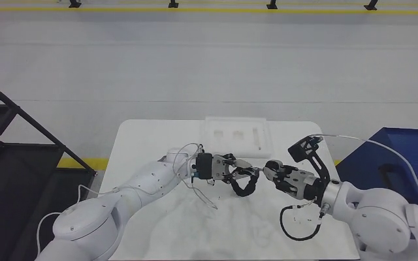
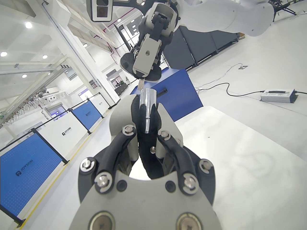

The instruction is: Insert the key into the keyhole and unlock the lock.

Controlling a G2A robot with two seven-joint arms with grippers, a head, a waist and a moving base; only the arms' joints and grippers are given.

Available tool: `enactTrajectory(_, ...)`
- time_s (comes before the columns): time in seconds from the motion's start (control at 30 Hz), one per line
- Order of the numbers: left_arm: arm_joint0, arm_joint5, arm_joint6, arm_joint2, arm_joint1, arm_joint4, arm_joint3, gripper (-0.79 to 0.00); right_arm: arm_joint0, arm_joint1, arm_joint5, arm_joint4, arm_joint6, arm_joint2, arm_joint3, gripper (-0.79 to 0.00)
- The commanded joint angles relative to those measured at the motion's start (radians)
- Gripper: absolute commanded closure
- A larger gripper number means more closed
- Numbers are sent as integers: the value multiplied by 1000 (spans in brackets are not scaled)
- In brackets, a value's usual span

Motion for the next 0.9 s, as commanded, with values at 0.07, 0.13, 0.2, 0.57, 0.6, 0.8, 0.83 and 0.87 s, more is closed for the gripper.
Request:
enactTrajectory(0.07,-5,4,4,0,4,-4,2,0,18,5,12,15,40,1,-6,0)
enactTrajectory(0.13,-6,5,5,0,6,-3,3,0,24,7,15,19,56,1,-9,0)
enactTrajectory(0.2,-7,5,5,0,7,-4,4,0,27,9,20,26,62,-1,-11,0)
enactTrajectory(0.57,-10,10,10,0,7,25,0,0,35,16,23,37,52,-27,3,0)
enactTrajectory(0.6,-11,9,9,0,7,27,1,0,36,16,23,36,50,-29,5,0)
enactTrajectory(0.8,-12,3,3,0,5,25,-3,0,41,20,27,39,44,-36,13,0)
enactTrajectory(0.83,-12,2,2,0,4,25,-4,0,41,21,28,38,42,-37,14,0)
enactTrajectory(0.87,-12,2,2,0,4,25,-5,0,41,21,28,40,39,-38,16,0)
